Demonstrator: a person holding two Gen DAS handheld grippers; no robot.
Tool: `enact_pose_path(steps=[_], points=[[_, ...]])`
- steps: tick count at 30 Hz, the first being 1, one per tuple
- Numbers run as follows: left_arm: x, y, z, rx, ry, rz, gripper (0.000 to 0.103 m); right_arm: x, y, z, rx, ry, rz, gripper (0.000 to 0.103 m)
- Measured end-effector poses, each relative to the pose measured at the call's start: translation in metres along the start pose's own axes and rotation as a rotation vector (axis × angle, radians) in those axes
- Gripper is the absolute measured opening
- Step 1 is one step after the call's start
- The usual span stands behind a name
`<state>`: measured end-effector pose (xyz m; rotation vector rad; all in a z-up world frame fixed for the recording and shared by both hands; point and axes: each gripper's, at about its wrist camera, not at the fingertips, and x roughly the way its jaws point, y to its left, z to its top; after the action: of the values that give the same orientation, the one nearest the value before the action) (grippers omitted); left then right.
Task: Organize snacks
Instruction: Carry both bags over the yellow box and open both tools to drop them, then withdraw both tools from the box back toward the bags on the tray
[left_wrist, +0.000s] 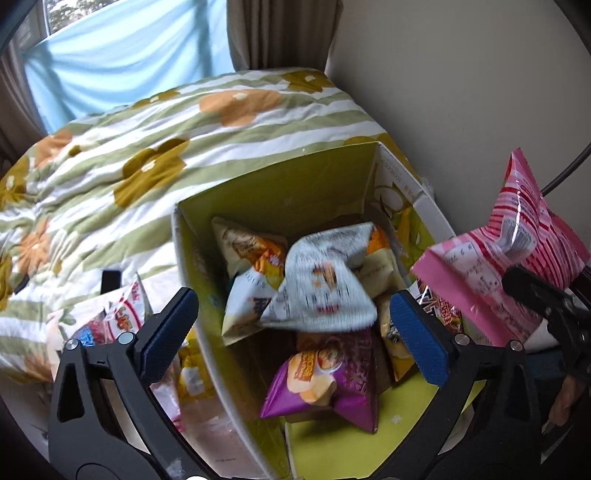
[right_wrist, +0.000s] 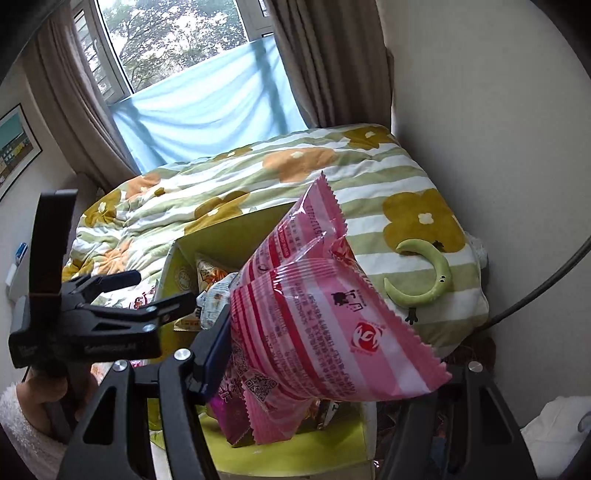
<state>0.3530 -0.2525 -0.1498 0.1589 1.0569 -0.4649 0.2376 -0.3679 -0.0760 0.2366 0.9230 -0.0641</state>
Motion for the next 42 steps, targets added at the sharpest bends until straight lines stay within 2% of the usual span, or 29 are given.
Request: enact_pose_path(steps=[9,14,19,21,22,23,25,31,35,42], points=[[-0.028,0.028,-0.031,-0.024,-0.023,0.046,0.102,0.013,0.014,0.024,0.010,-0.011,0.019,0.061],[-0.034,0.038,-0.034,-0.026,-0.036,0.052,0.102,0.034,0.026,0.050,-0.035,-0.018,-0.011,0.061],[-0.034,0.048,-0.032,-0.023,-0.038,0.071,0.102,0.061,0.027,0.067,0.015,-0.005,0.015,0.062],[-0.032,0.053,-0.033,-0.023,-0.034,0.075,0.102,0.073,0.025,0.069,0.067,-0.002,0.047,0.066],[-0.031,0.055,-0.032,-0.022,-0.033,0.077,0.102,0.076,0.025,0.068,0.089,-0.008,0.053,0.072],[-0.030,0.058,-0.032,-0.021,-0.031,0.079,0.102,0.078,0.024,0.067,0.106,-0.014,0.055,0.087],[-0.026,0.060,-0.032,-0.019,-0.029,0.081,0.102,0.078,0.023,0.061,0.132,-0.032,0.050,0.100],[-0.015,0.068,-0.036,-0.008,-0.009,0.055,0.102,0.081,0.031,0.047,0.081,-0.019,-0.016,0.101],[-0.012,0.070,-0.038,0.001,-0.004,0.033,0.102,0.075,0.030,0.039,0.099,-0.027,-0.023,0.101],[-0.042,0.070,-0.041,0.005,-0.055,0.060,0.102,0.043,0.039,0.033,0.078,-0.056,-0.019,0.101]])
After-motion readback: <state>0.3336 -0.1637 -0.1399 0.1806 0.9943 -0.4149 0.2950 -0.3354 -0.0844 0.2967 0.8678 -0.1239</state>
